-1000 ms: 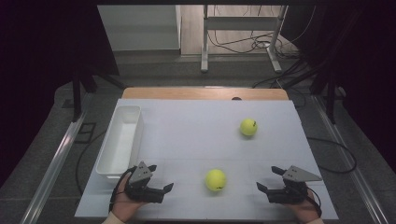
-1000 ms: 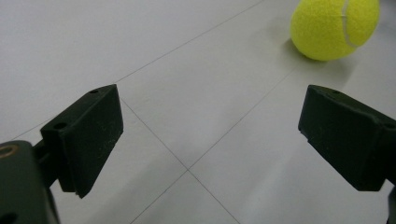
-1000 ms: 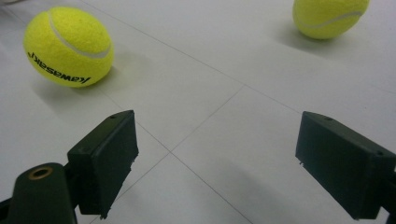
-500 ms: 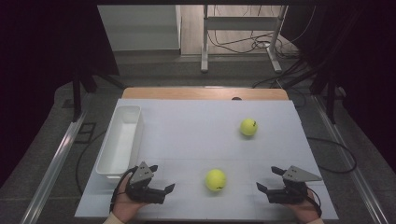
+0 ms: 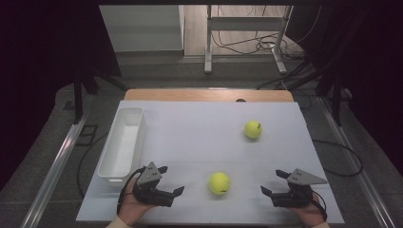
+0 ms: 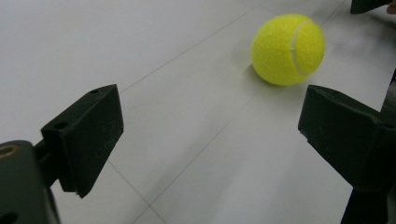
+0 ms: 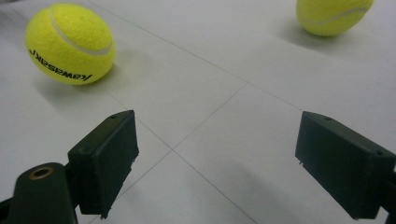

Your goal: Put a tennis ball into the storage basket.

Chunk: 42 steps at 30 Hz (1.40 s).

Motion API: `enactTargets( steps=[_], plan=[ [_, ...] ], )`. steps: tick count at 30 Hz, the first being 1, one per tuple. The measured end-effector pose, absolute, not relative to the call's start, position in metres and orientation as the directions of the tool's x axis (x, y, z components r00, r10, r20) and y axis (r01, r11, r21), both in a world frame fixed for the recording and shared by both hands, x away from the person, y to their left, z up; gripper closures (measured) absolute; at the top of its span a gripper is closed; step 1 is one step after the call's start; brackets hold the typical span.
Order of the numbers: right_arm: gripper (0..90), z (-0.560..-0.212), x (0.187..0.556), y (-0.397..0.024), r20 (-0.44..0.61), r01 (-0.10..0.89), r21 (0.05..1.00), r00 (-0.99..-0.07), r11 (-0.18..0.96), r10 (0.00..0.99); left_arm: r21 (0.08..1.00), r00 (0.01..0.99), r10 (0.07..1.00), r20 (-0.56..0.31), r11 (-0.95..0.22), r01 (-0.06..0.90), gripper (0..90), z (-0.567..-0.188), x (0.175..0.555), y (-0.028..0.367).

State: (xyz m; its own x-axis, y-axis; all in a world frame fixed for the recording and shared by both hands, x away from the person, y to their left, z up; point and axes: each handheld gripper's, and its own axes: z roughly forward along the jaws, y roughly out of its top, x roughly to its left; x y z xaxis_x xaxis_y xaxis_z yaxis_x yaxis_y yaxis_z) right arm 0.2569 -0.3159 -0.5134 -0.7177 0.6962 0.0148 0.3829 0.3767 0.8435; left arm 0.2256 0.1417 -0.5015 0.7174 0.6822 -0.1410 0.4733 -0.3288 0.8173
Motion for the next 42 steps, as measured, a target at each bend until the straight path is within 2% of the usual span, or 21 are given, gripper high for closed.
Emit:
enactTargets(
  steps=[42],
  plan=[
    [13.7, -0.514, 0.257, -0.316, 0.001, 0.379, 0.838, -0.72, 0.393, 0.694, 0.805, 0.795, 0.595, -0.116, -0.413, 0.426, 7.4, -0.485, 0.242, 0.092]
  ],
)
